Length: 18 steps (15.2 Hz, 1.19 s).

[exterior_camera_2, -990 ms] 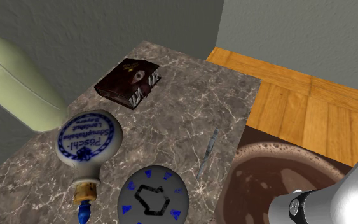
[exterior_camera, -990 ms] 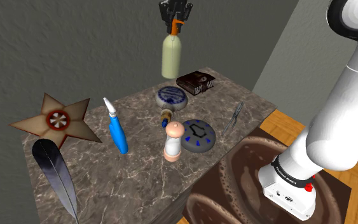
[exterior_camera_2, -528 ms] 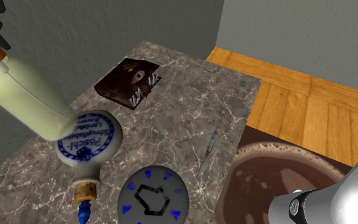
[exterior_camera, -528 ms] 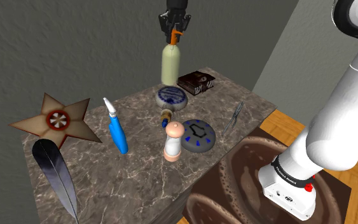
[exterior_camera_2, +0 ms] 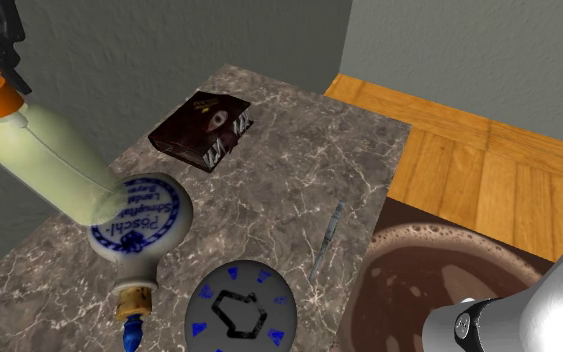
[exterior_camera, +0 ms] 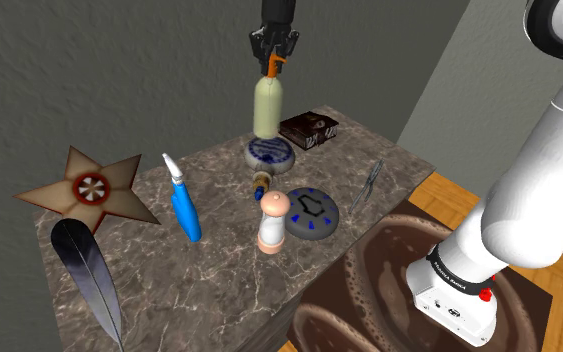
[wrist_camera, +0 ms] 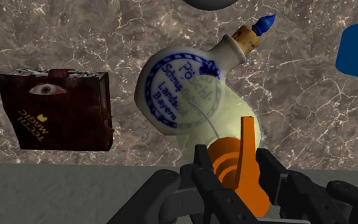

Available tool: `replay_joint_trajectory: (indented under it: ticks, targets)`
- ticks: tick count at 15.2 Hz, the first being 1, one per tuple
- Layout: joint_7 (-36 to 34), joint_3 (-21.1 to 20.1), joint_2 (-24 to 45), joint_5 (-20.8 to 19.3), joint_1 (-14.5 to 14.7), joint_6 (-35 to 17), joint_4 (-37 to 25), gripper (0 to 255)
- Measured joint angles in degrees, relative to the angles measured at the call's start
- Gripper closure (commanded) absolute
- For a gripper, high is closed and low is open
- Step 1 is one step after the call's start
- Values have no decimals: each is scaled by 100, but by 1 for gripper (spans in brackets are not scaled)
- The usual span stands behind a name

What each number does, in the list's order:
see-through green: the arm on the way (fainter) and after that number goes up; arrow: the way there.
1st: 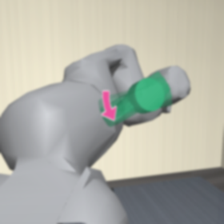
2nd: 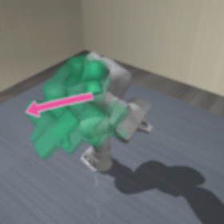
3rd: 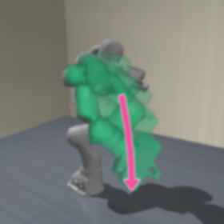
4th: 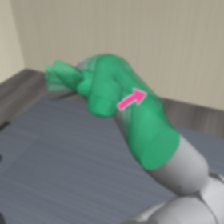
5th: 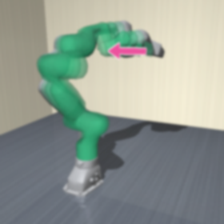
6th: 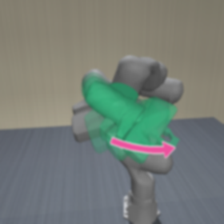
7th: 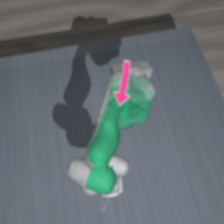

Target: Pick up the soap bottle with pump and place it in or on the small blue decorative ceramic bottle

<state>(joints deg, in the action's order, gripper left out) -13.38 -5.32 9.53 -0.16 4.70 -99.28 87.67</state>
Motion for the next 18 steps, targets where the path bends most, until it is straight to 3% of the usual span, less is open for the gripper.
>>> replay_joint_trajectory:
  ticks: [1, 2, 8, 13, 18]
  targets:
    - [0, 0, -1, 0, 0, -2, 3, 255]
    - [0, 0, -2, 0, 0, -3, 4, 0]
    - [1, 0, -4, 0, 0, -4, 4, 0]
    - [-10, -3, 112, -11, 10, 695, -818, 0]
    - [-6, -2, 119, -12, 8, 773, -896, 0]
